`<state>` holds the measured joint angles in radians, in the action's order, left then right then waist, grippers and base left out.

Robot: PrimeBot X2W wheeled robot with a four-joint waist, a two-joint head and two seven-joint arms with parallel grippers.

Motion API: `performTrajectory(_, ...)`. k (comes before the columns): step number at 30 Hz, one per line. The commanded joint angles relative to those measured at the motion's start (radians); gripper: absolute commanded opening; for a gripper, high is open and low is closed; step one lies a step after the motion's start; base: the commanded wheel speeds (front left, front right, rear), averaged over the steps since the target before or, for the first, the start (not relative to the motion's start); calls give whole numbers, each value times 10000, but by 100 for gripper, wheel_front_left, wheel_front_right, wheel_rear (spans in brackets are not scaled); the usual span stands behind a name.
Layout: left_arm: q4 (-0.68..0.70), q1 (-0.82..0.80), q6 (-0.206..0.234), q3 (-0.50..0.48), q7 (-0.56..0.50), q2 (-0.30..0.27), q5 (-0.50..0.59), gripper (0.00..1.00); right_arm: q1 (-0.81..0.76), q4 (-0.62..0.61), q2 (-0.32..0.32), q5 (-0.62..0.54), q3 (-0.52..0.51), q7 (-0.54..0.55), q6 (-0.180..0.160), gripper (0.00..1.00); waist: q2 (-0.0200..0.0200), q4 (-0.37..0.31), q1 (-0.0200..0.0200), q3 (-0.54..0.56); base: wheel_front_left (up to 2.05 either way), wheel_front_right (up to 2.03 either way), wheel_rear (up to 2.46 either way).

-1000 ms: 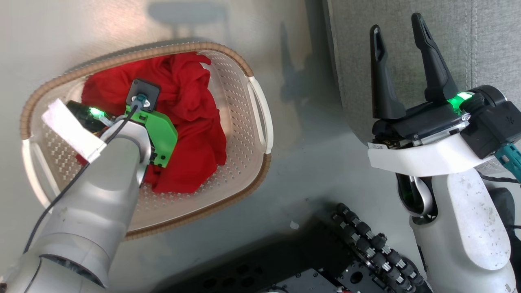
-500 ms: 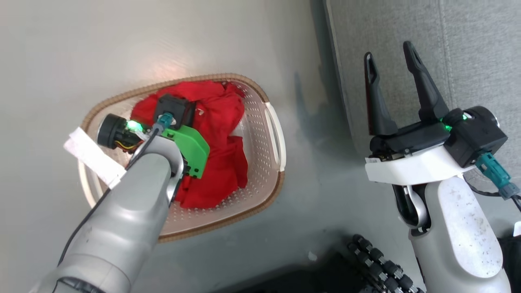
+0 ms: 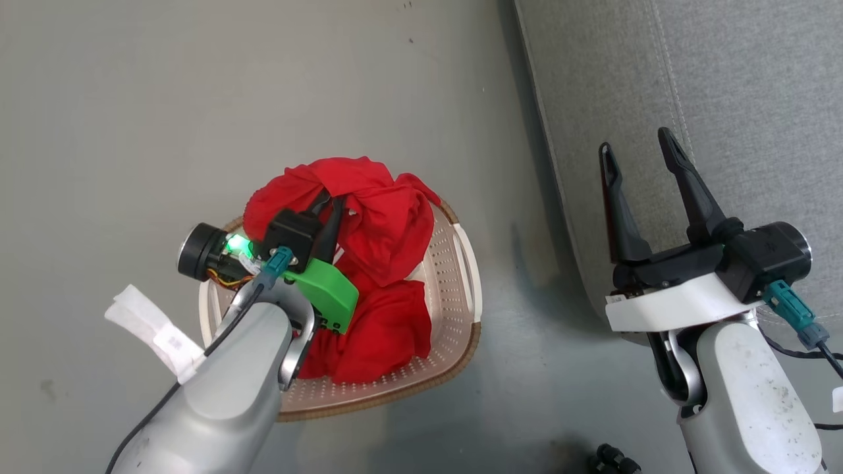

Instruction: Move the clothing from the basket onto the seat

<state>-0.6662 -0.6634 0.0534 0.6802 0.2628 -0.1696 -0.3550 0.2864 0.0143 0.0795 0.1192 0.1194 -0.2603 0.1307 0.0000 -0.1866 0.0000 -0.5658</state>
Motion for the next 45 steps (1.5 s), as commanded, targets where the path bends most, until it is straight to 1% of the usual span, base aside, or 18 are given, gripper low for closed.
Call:
performTrajectory(1, 380, 342, 46, -78, 15, -97, 150, 0, -218, 1, 63, -29, -39, 57, 1, 100, 0, 395, 0, 899, 0, 0, 0)
performTrajectory(8, 2384, 1259, 123, -514, 16, -294, 503, 0, -715, -162, 160, -19, -253, 398, 1, 100, 0, 701, 0, 1873, 0, 0, 0)
performTrajectory(14, 3984, 1852, 188, -1029, 14, -257, 652, 0, -1184, -338, 173, -52, -339, 727, 1, 100, 0, 905, 0, 2644, 0, 0, 0)
performTrajectory(20, 5486, 2349, 100, -1602, 15, -177, 773, 0, -1630, -511, 208, -25, -405, 1044, 1, 100, 0, 1049, 0, 3400, 0, 0, 0)
performTrajectory(24, 6244, 2688, 76, -1891, 15, -121, 873, 0, -1901, -631, 211, -4, -355, 1253, 1, 100, 0, 1071, 0, 3860, 0, 0, 0)
performTrajectory(28, 6812, 3057, -30, -2113, 13, -58, 933, 0, -2171, -721, 268, 48, -287, 1455, 1, 100, 0, 1083, 0, 4290, 0, 0, 0)
performTrajectory(34, 7380, 3801, -161, -2202, 15, -26, 987, 0, -2677, -865, 351, 124, -150, 1740, 1, 100, 0, 1038, 0, 4930, 0, 0, 0)
performTrajectory(39, 7613, 4504, -171, -2146, 15, 20, 999, 0, -3132, -965, 335, 197, -39, 1967, 1, 100, 0, 1015, 0, 5378, 0, 0, 0)
performTrajectory(45, 7707, 5055, -216, -2088, 15, 133, 909, 0, -3511, -1092, 238, 240, -3, 2109, 1, 100, 0, 1041, 0, 5667, 0, 0, 0)
